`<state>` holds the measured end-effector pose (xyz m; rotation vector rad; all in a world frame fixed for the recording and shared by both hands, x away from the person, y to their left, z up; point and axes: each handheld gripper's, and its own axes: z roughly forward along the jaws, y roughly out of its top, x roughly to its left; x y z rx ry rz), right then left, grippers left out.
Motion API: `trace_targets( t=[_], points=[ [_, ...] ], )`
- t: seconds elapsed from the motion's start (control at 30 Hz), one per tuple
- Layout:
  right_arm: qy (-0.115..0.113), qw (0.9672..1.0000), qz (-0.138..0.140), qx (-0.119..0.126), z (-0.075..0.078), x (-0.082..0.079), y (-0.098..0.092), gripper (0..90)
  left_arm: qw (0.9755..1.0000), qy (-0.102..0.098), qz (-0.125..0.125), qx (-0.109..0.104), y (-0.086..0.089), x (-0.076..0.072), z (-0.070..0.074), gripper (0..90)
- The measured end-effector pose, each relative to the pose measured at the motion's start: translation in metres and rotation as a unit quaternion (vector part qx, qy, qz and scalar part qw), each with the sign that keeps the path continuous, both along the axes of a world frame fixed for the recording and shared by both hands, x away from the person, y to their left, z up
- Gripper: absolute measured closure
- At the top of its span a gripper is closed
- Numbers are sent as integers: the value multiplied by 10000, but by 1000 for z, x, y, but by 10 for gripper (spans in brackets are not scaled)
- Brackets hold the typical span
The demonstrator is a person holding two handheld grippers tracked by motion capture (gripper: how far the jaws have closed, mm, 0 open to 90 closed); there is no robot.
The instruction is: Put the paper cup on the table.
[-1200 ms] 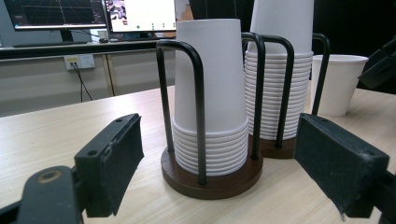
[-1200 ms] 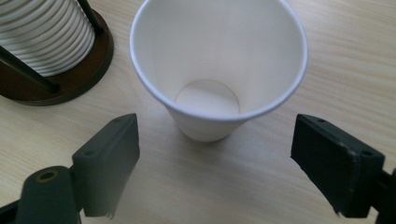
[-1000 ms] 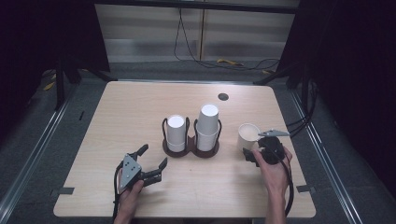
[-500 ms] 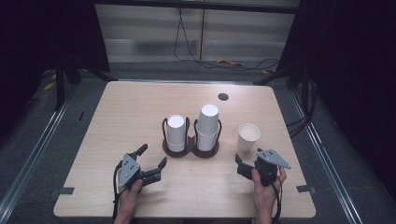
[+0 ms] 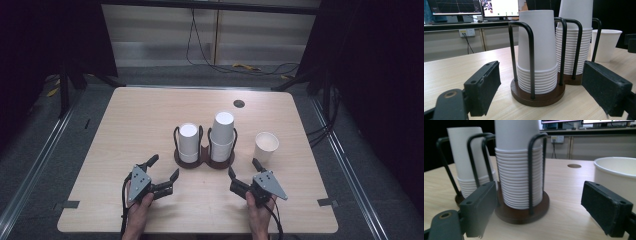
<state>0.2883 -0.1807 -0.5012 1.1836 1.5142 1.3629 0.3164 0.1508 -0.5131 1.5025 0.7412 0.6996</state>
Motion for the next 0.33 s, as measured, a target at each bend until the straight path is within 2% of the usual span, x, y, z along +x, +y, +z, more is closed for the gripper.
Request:
trace_targets(
  t=[0.03,0.1,0.2,0.33],
  points=[
    [-90,9999,-13,50,-1,0,2,134,10000,6,18,2,0,0,0,157],
    [-260,9996,-15,-59,-2,-1,6,133,10000,-4,23,6,0,0,0,156],
    [-278,9996,-70,-30,-3,-1,7,133,10000,-1,12,4,0,0,0,157],
    [-398,9990,-22,-189,-3,-3,10,135,10000,2,17,0,0,0,0,157]
  ],
)
